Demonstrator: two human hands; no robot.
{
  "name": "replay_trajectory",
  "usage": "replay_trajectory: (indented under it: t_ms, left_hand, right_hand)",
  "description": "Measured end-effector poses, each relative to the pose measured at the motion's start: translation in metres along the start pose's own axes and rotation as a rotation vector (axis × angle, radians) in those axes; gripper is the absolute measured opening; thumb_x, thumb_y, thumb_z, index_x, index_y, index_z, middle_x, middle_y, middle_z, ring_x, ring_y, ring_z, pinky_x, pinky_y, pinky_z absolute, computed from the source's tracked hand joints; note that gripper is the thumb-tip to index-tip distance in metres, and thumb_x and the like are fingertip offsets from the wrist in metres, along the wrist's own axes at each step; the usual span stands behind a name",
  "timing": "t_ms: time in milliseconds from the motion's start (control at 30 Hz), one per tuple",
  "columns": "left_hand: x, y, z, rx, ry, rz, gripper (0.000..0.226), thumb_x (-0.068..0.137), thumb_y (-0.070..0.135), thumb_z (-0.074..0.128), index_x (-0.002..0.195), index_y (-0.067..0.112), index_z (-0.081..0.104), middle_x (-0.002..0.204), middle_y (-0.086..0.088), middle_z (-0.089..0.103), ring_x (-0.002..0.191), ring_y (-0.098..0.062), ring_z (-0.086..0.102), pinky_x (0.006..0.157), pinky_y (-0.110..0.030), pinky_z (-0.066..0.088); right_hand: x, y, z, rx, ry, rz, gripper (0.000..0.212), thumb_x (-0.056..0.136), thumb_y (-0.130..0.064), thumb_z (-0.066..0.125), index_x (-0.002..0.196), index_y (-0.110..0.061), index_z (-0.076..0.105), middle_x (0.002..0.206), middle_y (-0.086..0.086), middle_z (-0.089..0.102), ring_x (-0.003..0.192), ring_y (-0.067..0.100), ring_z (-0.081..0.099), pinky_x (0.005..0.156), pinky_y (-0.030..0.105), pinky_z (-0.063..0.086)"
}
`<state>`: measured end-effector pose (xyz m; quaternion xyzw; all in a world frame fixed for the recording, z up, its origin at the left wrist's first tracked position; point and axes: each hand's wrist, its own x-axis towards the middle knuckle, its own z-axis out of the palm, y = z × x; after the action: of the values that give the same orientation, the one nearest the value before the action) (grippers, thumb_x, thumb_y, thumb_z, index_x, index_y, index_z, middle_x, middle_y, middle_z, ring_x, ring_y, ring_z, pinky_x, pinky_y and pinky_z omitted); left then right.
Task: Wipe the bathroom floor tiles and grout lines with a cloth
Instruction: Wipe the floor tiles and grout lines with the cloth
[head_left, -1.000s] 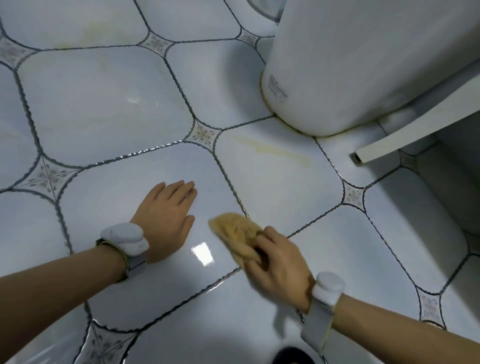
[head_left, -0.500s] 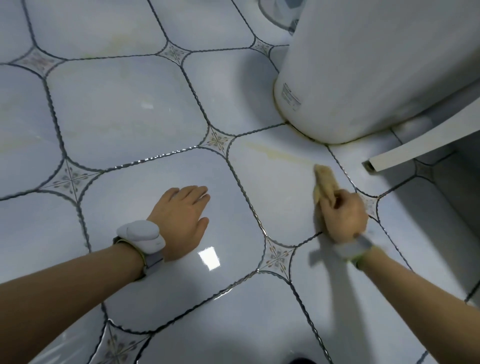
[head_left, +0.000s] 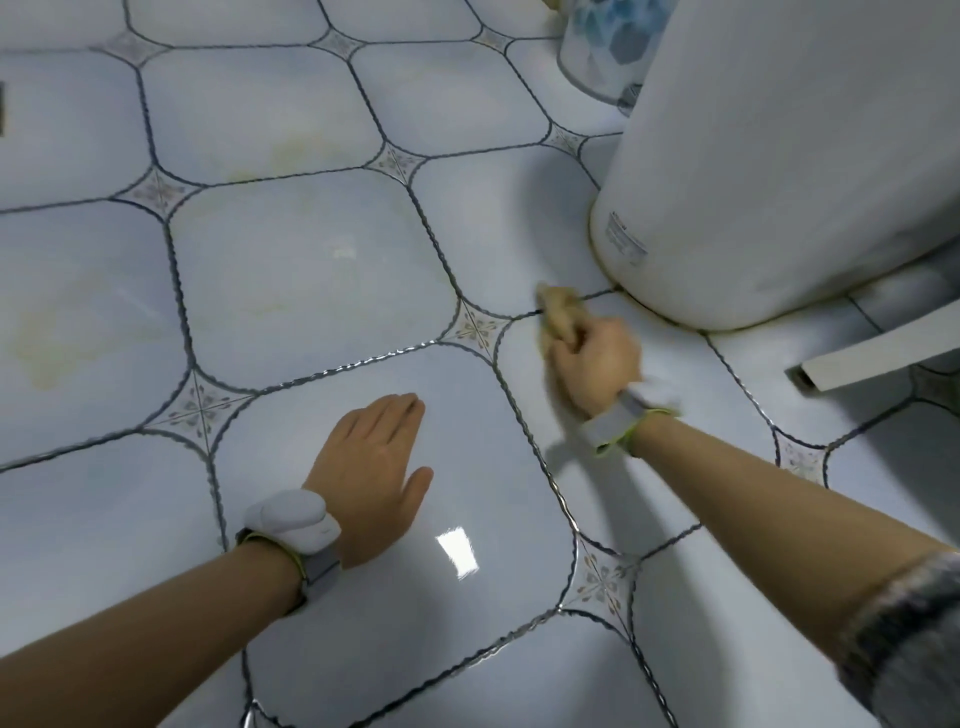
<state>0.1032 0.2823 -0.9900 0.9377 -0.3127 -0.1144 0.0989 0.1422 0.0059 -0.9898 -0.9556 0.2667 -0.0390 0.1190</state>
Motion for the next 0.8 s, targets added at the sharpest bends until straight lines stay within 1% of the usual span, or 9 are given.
replay_trajectory:
  t_ms: [133, 233, 300, 367, 467, 533, 600, 700, 800]
  left_hand:
    - [-0.001, -0.012, -0.007, 0.036, 0.031, -0.033, 0.069, 0.086, 0.044, 0.033, 0.144, 0.008, 0.035, 0.148, -0.009, 0.039, 0.135, -0.027, 0.037, 0.113, -0.039, 0.027]
    - [-0.009, -0.018, -0.007, 0.046, 0.008, -0.007, 0.067, 0.087, 0.045, 0.031, 0.143, 0.008, 0.037, 0.146, -0.009, 0.042, 0.133, -0.027, 0.04, 0.111, -0.04, 0.03]
    - [-0.017, -0.02, -0.005, 0.054, -0.009, 0.014, 0.066, 0.089, 0.044, 0.032, 0.145, 0.01, 0.035, 0.148, -0.007, 0.039, 0.135, -0.026, 0.037, 0.113, -0.038, 0.027]
    - [-0.024, -0.018, -0.001, 0.067, -0.025, 0.038, 0.066, 0.089, 0.044, 0.034, 0.146, 0.01, 0.034, 0.15, -0.006, 0.038, 0.137, -0.025, 0.036, 0.114, -0.037, 0.024]
    - [-0.03, -0.015, 0.002, 0.08, -0.053, 0.055, 0.068, 0.09, 0.045, 0.03, 0.148, 0.011, 0.028, 0.153, -0.006, 0.032, 0.14, -0.023, 0.03, 0.116, -0.035, 0.018]
    - [-0.03, -0.012, 0.004, 0.084, -0.062, 0.065, 0.069, 0.09, 0.047, 0.027, 0.15, 0.012, 0.022, 0.156, -0.005, 0.025, 0.143, -0.022, 0.024, 0.118, -0.035, 0.014]
    - [-0.027, -0.008, 0.003, 0.103, -0.062, 0.071, 0.07, 0.092, 0.048, 0.025, 0.151, 0.013, 0.016, 0.159, -0.003, 0.017, 0.145, -0.021, 0.016, 0.12, -0.035, 0.011]
    - [-0.024, -0.002, 0.001, 0.132, -0.05, 0.086, 0.07, 0.094, 0.049, 0.027, 0.152, 0.014, 0.01, 0.16, -0.001, 0.009, 0.146, -0.019, 0.009, 0.119, -0.035, 0.009]
    - [-0.024, 0.002, 0.002, 0.123, -0.05, 0.103, 0.069, 0.094, 0.049, 0.027, 0.152, 0.014, 0.012, 0.16, -0.001, 0.011, 0.146, -0.019, 0.012, 0.12, -0.035, 0.009]
  right_hand:
    - [-0.06, -0.064, 0.016, 0.132, -0.199, -0.486, 0.019, 0.086, -0.034, 0.056, 0.099, -0.02, 0.059, 0.092, 0.004, 0.05, 0.079, 0.03, 0.054, 0.068, 0.037, 0.045]
    - [-0.082, -0.027, 0.004, 0.202, -0.27, -0.636, 0.017, 0.083, -0.035, 0.061, 0.094, -0.021, 0.061, 0.086, -0.004, 0.046, 0.073, 0.019, 0.05, 0.065, 0.032, 0.041]
    - [-0.081, 0.024, -0.009, 0.166, -0.214, -0.638, 0.017, 0.081, -0.039, 0.061, 0.092, -0.025, 0.06, 0.084, -0.007, 0.045, 0.07, 0.015, 0.048, 0.064, 0.029, 0.039]
    - [-0.06, 0.08, -0.018, 0.084, -0.075, -0.482, 0.021, 0.08, -0.042, 0.059, 0.091, -0.024, 0.06, 0.082, -0.006, 0.047, 0.07, 0.017, 0.049, 0.064, 0.029, 0.038]
    - [-0.004, 0.141, -0.033, 0.011, 0.146, 0.022, 0.031, 0.077, -0.046, 0.057, 0.09, -0.02, 0.066, 0.083, 0.006, 0.06, 0.077, 0.032, 0.058, 0.066, 0.031, 0.04]
    - [0.017, 0.152, -0.036, 0.048, 0.199, 0.311, 0.03, 0.077, -0.038, 0.061, 0.093, -0.014, 0.07, 0.091, 0.017, 0.067, 0.085, 0.042, 0.061, 0.071, 0.037, 0.045]
    - [0.008, 0.137, -0.028, 0.047, 0.196, 0.388, 0.023, 0.079, -0.027, 0.063, 0.093, -0.01, 0.07, 0.096, 0.021, 0.066, 0.09, 0.043, 0.059, 0.073, 0.038, 0.042]
    - [-0.062, 0.098, -0.014, 0.078, 0.19, 0.184, 0.015, 0.081, -0.028, 0.064, 0.092, -0.017, 0.064, 0.085, 0.01, 0.058, 0.08, 0.036, 0.056, 0.068, 0.035, 0.041]
    - [-0.172, 0.075, -0.016, 0.168, -0.05, -0.284, 0.012, 0.084, -0.029, 0.061, 0.091, -0.027, 0.053, 0.078, -0.009, 0.041, 0.068, 0.017, 0.045, 0.061, 0.029, 0.035]
